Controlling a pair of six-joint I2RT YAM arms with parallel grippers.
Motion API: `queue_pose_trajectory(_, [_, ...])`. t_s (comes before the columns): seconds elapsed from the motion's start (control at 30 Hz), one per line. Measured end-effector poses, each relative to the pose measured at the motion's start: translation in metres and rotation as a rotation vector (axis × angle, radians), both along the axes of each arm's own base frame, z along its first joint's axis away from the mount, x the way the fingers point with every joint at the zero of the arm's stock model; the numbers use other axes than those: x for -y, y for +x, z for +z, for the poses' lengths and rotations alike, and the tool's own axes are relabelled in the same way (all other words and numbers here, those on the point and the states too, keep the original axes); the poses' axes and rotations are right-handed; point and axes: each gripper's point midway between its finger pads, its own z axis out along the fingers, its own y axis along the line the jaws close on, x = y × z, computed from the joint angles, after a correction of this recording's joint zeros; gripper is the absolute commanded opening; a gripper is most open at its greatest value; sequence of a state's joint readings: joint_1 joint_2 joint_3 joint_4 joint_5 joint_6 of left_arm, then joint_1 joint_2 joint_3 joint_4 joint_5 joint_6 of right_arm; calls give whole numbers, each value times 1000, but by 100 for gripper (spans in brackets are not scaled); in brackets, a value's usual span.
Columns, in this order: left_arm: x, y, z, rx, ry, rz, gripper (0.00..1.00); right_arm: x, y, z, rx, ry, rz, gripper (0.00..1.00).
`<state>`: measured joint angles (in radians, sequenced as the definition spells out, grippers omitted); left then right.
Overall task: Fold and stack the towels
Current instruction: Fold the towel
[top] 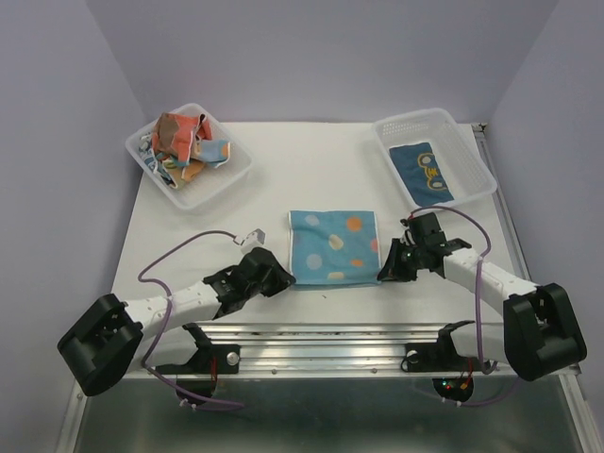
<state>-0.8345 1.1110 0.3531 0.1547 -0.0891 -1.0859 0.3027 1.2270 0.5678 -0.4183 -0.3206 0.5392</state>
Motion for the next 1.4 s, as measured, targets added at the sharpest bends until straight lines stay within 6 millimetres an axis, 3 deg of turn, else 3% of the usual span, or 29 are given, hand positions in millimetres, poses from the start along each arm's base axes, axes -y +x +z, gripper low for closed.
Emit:
queue_pose_trajectory(0.17, [0, 8, 8, 26, 16, 21, 0, 1, 3, -1, -8, -14, -1, 14])
queue_pose_trajectory(0.33, [-2, 8, 6, 20, 26, 27, 2, 5, -1, -4, -21, -35, -1, 23])
queue_pose_trajectory(0.4, [-6, 5, 1, 9, 39, 29, 18, 6, 0, -5, -20, -45, -4, 29])
queue_pose_trajectory(0.43, [-9, 2, -4, -1, 50, 28, 33, 7, 0, -6, -21, -47, -6, 33])
queue_pose_trajectory(0.5, [-12, -1, -9, -16, 60, 29, 44, 7, 0, -7, -29, -49, -7, 35])
queue_pose_trajectory(0.57, [-14, -4, -12, -18, 77, 14, 72, 7, -1, -8, -33, -51, -7, 40])
queue_pose_trajectory(0.63, [-14, -5, -9, -11, 76, 1, 82, 8, -1, -8, -32, -54, -9, 42])
queue_pose_trajectory(0.77, [-15, -3, 9, 44, 58, -12, 84, 9, 0, 4, -1, -57, -5, 45])
queue_pose_trajectory(0.9, [-13, 16, 34, 122, 78, 0, 86, 6, 22, 34, 97, -49, -1, 46])
queue_pose_trajectory(1.07, [-9, 77, 65, 195, 129, 50, 83, -2, 70, 66, 217, -63, 9, 45])
queue_pose_trajectory(1.23, [-23, 145, 56, 186, 202, 89, 71, -2, 117, 58, 238, -142, 1, 44])
queue_pose_trajectory(1.4, [-8, 176, 35, 148, 226, 15, 65, -1, 151, 36, 222, -218, -3, 41])
